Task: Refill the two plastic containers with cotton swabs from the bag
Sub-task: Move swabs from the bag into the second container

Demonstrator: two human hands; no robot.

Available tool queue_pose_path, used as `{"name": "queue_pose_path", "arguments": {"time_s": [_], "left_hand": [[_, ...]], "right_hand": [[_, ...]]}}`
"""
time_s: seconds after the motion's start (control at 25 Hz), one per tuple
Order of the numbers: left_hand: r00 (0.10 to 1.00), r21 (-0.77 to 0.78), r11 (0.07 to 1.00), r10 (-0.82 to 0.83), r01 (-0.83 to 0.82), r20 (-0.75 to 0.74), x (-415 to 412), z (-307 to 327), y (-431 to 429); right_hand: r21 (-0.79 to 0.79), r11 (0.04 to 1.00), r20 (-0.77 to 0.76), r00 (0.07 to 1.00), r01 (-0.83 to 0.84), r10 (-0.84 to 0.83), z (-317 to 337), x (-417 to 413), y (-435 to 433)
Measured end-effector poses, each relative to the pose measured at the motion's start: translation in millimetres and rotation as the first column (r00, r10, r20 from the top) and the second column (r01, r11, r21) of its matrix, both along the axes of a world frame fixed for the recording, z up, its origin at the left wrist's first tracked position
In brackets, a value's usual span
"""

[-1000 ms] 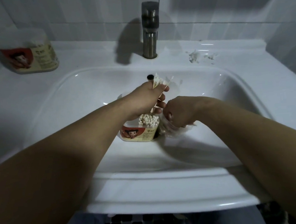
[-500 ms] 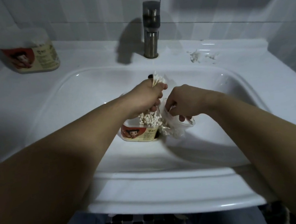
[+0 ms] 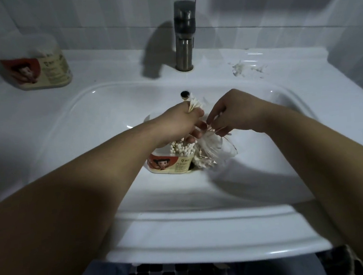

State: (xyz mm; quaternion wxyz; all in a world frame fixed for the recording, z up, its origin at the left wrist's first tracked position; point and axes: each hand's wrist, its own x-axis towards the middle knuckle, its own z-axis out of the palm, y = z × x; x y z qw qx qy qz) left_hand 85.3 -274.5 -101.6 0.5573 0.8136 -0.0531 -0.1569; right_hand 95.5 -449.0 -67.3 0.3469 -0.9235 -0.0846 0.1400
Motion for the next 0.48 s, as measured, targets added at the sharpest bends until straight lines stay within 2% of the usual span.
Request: {"name": "queue_pose_path", "arguments": {"time_s": [0.24, 0.36, 0.48], "left_hand": [[0.999, 0.071, 0.997, 0.040, -0.039, -0.010, 2.2, -1.9, 2.0], [0.999, 0.102, 0.994, 0.031, -0.028, -0.028, 0.9, -1.4, 2.6], [0.999, 0.144, 0.989, 0.043, -0.045, 0.014, -0.3, 0.7, 2.6]], "right_hand": [[-0.030, 0.998, 0.045, 0.997, 0.061, -0.060, 9.9, 1.6, -10.4], [0.034, 0.995, 0.042, 0.995, 0.089, -0.090, 11.6, 2.5, -13.9], [0.117, 0.988, 0.041, 0.994, 0.097, -0.103, 15.9, 1.7, -15.0]]}}
